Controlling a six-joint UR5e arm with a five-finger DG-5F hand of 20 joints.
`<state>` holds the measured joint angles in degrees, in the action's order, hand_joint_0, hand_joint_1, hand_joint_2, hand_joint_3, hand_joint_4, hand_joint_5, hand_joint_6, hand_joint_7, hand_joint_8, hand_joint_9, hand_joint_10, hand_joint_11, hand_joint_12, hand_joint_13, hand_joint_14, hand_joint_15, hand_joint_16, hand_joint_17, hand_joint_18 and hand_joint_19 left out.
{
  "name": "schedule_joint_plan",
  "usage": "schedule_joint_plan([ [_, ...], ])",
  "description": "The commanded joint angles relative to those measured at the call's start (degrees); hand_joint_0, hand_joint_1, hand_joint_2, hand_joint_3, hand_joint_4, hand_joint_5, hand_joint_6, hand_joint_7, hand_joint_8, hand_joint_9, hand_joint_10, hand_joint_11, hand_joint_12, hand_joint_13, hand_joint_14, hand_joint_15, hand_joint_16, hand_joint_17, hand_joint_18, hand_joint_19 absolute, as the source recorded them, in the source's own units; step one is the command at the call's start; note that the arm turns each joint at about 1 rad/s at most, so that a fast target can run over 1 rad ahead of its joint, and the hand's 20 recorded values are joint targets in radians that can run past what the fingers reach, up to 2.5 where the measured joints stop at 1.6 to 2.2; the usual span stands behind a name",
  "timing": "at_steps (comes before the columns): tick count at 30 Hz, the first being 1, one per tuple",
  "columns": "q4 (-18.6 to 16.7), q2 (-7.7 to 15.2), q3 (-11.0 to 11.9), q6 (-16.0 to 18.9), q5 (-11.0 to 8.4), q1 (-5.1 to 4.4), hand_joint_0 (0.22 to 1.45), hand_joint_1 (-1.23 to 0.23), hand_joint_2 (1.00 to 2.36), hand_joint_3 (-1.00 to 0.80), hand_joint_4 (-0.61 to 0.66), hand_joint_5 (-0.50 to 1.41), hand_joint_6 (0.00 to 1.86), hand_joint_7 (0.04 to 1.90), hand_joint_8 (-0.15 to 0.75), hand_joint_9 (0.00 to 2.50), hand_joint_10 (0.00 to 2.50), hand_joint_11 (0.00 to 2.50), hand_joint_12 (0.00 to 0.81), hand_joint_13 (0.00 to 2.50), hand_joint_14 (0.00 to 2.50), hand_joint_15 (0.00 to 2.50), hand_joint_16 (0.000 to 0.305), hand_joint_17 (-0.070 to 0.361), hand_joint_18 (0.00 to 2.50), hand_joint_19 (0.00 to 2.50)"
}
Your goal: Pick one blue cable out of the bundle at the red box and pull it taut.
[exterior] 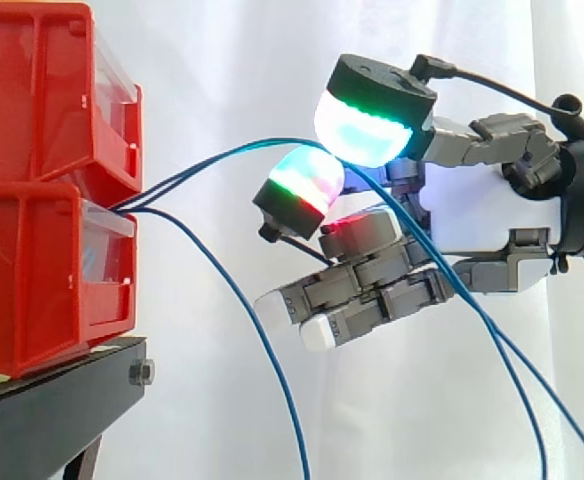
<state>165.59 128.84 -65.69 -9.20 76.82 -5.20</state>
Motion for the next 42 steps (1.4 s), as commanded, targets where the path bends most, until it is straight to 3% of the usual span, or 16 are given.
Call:
schedule_joint_plan([
  [1,-0.01,-0.08,0.03,0.06,0.00,0.01,0.76,-0.88,1.00,-0.45,-0.09,-0.19,0.93,1.05,0.256,1.12,0.00,1.53,0.346,0.60,0.01,0.32,0.051,0.115,0.51,0.26],
  [14,-0.01,0.01,0.03,0.06,0.00,0.01,0.76,-0.87,1.00,-0.49,-0.08,-0.19,0.93,1.00,0.255,1.20,0.01,1.59,0.348,0.61,0.01,0.31,0.051,0.116,0.52,0.26],
  [25,-0.01,0.01,-0.06,0.06,0.00,-0.08,0.81,-0.96,1.00,-0.50,-0.05,-0.21,0.92,0.98,0.228,1.07,0.00,1.57,0.336,0.59,0.01,0.30,0.051,0.116,0.52,0.21],
  [37,-0.01,0.01,0.03,0.06,0.00,-0.08,0.73,-0.97,1.00,-0.50,-0.03,-0.21,0.92,0.96,0.230,1.05,0.00,1.57,0.339,0.58,0.01,0.31,0.051,0.115,0.53,0.23],
  [42,-0.01,0.01,-0.06,0.06,0.00,-0.17,0.60,-1.01,1.00,-0.50,0.01,-0.21,0.92,0.96,0.242,1.03,0.00,1.58,0.349,0.57,0.01,0.32,0.052,0.117,0.51,0.26],
])
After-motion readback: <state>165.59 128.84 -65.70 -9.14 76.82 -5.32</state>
